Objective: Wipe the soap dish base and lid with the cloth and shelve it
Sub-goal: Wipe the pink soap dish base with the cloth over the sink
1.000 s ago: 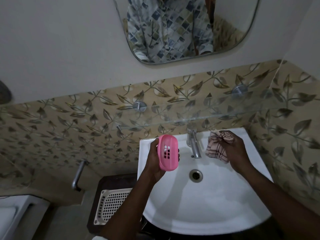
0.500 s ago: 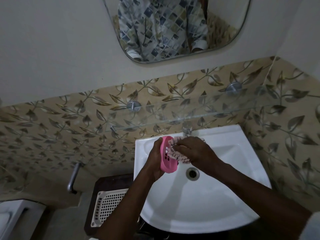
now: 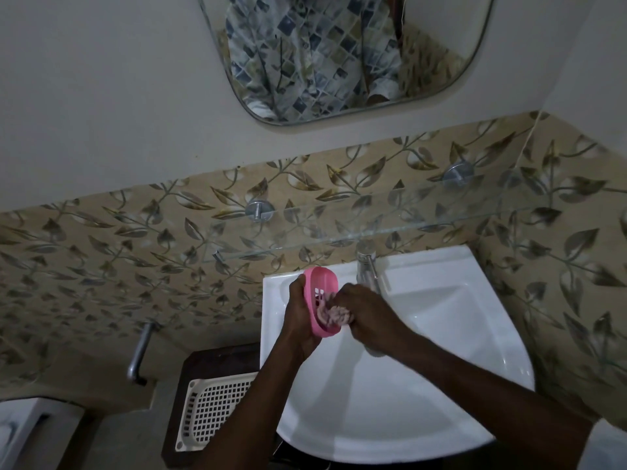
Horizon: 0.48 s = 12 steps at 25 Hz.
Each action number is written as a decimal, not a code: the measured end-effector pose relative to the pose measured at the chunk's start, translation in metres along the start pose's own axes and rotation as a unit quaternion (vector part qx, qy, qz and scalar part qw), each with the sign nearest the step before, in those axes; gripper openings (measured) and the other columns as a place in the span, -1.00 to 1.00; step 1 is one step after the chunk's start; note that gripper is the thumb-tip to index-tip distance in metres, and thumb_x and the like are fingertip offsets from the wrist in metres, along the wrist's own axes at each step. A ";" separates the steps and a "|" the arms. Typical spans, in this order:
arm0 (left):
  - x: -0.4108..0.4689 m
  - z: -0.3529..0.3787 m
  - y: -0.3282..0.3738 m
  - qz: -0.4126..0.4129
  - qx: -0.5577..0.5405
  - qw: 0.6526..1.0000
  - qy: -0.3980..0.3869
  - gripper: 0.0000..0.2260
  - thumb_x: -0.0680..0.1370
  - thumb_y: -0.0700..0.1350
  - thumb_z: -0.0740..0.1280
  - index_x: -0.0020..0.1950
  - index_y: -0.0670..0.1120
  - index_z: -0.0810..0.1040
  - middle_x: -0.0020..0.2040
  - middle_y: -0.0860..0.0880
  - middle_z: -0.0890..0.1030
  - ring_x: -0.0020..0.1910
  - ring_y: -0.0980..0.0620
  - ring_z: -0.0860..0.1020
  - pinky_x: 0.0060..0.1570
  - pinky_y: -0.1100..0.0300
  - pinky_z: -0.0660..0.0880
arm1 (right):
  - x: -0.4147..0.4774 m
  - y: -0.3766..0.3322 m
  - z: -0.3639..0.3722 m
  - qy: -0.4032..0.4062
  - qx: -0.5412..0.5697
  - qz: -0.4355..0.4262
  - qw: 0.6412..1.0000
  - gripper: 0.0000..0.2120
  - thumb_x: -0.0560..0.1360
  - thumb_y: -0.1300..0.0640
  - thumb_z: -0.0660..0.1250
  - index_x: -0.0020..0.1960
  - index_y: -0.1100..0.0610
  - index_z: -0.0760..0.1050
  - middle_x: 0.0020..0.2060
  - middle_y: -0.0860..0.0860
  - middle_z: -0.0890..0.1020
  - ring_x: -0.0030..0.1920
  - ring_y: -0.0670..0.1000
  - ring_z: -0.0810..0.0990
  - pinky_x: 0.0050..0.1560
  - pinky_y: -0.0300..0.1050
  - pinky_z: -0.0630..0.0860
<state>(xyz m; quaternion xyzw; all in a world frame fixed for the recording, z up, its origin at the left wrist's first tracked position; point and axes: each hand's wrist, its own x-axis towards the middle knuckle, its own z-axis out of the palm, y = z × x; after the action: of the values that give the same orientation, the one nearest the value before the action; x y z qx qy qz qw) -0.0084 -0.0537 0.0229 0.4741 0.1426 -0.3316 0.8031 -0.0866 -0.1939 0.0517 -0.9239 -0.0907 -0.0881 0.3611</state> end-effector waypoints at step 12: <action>-0.002 0.013 -0.040 0.122 -0.007 0.992 0.028 -0.44 0.53 0.34 0.10 -0.03 -0.11 0.62 -0.20 -0.09 0.61 -0.17 -0.03 0.60 -0.16 0.13 0.54 | -0.008 -0.031 -0.003 0.023 0.215 0.205 0.955 -0.83 0.35 0.05 0.56 -0.21 -0.06 0.55 -0.26 0.02 0.66 -0.30 0.04 0.66 -0.26 -0.07 0.61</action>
<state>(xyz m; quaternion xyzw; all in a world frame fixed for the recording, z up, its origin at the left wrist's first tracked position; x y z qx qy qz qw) -0.0384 -0.0775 0.0041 0.4917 0.1088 -0.2165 0.8364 -0.1015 -0.1750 0.0723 -0.8212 0.0917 -0.0117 0.5631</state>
